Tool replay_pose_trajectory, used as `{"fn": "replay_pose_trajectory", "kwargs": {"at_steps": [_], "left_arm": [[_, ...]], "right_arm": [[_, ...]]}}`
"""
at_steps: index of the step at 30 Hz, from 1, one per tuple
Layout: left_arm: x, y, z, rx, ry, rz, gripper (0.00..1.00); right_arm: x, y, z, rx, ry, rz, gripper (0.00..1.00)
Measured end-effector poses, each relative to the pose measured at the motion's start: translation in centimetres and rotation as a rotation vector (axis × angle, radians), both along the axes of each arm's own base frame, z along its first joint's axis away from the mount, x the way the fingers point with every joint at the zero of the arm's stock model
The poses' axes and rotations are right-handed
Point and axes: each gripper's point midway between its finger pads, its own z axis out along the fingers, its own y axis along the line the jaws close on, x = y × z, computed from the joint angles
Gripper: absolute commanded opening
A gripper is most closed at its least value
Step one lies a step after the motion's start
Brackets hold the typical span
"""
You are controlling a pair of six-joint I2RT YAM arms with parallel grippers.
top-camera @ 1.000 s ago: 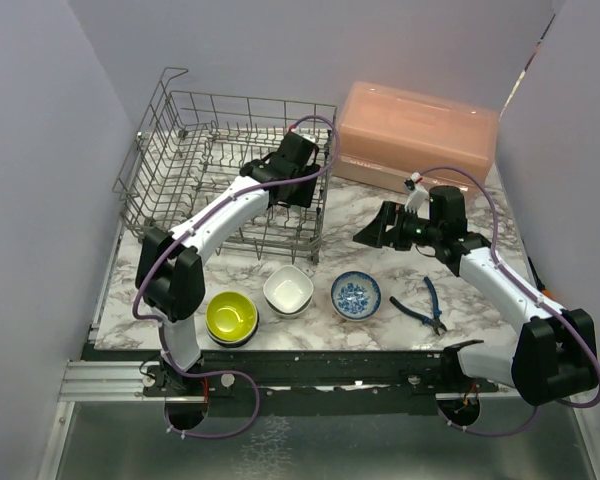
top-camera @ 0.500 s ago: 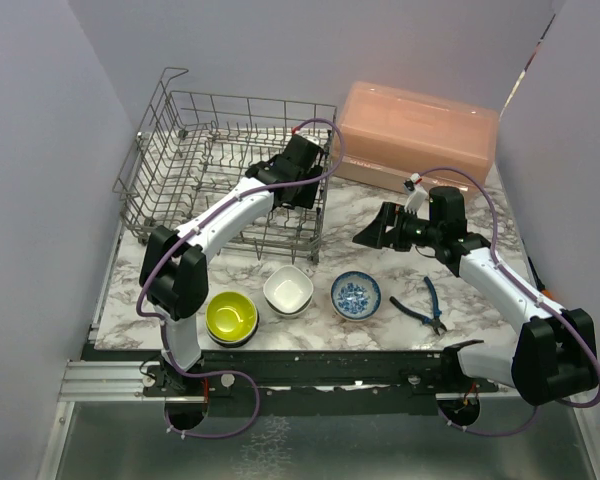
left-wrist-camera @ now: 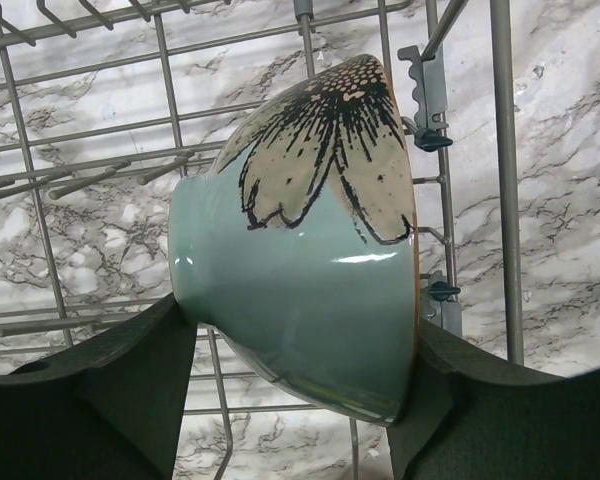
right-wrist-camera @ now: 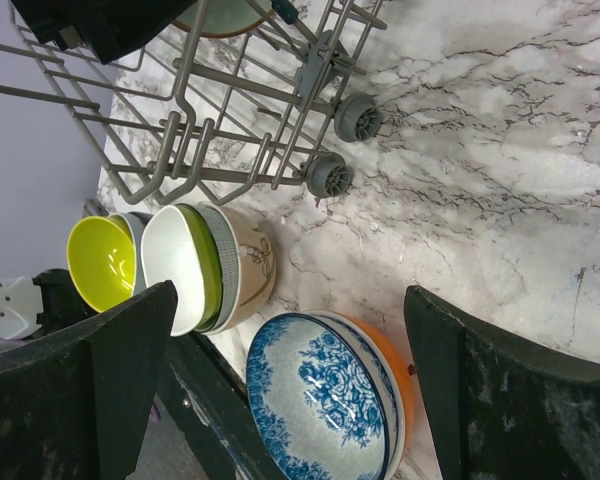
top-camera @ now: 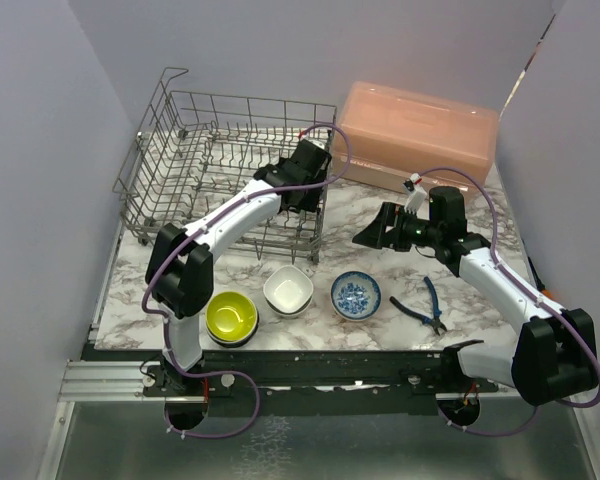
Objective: Load the bowls into the dish rack
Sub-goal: Turn the bowl upside down on the dish rack.
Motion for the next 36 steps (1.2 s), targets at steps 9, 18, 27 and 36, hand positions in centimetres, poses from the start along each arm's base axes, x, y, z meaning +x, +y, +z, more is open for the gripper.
{"fn": "replay_pose_trajectory", "kwargs": {"at_steps": [9,18,27,36], "left_arm": [[-0.1,-0.1,-0.3,0.02,-0.002,0.0,0.61],[-0.8,-1.0,-0.5,0.013,0.018,-0.049,0.91],[-1.1,-1.0,0.4,-0.001,-0.002,-0.059,0.94],[-0.7,-1.7,1.7,-0.048,-0.042,-0.069,0.93]], "right_arm": [[-0.1,0.0,0.0,0.002,0.001,0.003,1.0],[-0.1,0.1,-0.1,0.003,0.006,0.006,1.0],[-0.1,0.1,-0.1,0.005,0.007,0.009,1.0],[-0.2,0.2,0.0,0.011,0.012,0.012,1.0]]}}
